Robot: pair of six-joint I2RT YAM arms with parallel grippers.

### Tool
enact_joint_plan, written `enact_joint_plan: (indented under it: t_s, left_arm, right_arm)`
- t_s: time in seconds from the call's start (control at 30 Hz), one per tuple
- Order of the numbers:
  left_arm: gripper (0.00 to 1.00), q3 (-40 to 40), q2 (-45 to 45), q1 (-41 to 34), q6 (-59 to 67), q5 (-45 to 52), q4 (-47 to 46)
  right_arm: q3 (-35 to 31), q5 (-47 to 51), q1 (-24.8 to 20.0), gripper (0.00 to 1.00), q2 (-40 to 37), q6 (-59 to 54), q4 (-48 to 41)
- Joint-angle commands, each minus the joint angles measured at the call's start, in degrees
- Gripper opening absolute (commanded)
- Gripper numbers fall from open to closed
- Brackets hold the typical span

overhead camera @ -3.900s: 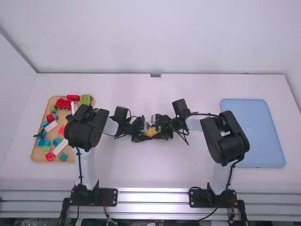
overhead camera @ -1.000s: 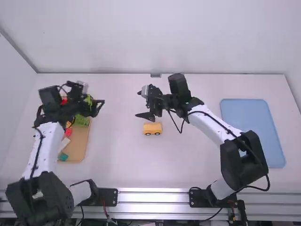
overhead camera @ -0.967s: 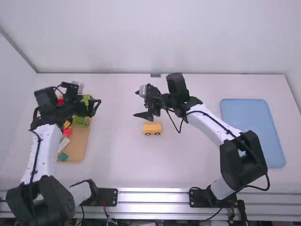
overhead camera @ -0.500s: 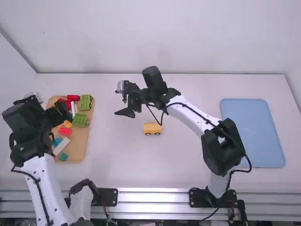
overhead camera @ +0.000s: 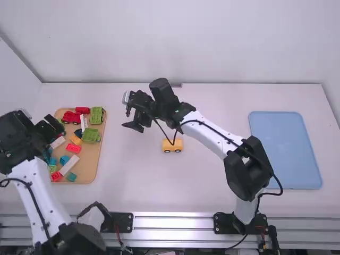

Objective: Assemble lego blocks to make yellow taxi

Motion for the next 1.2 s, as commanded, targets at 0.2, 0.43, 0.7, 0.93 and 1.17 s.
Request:
enact_joint_plan:
  t_s: [0.2, 0.43, 0.7, 0.93, 1.17]
  left_arm:
    - [0.99, 7.8, 8.5, -0.1, 0.9, 0.8, -4.1]
    - [0.99, 7.8, 10.6, -0.3, -1.7, 2.8, -1.3]
    - [0.99, 8.6, 15.3, -9.1, -1.7, -3.7, -1.3]
    - [0.99, 17.4, 27.9, -8.2, -1.7, -5.4, -7.4]
    - [0.99, 27.3, 40.5, -6.5, -1.7, -6.0, -14.7]
  right_arm:
    - [1.7, -4.3, -1.8, 0.99, 0.5, 5.2, 5.2]
    - [1.7, -3.6, -1.7, 0.99, 0.5, 4.6, 4.8]
    - [1.7, -3.6, -1.7, 0.99, 0.5, 4.6, 4.4]
    - [1.7, -3.5, -2.3, 0.99, 0.5, 4.6, 3.5]
    - [1.7, -3.4, -3.0, 0.99, 0.5, 4.8, 3.2]
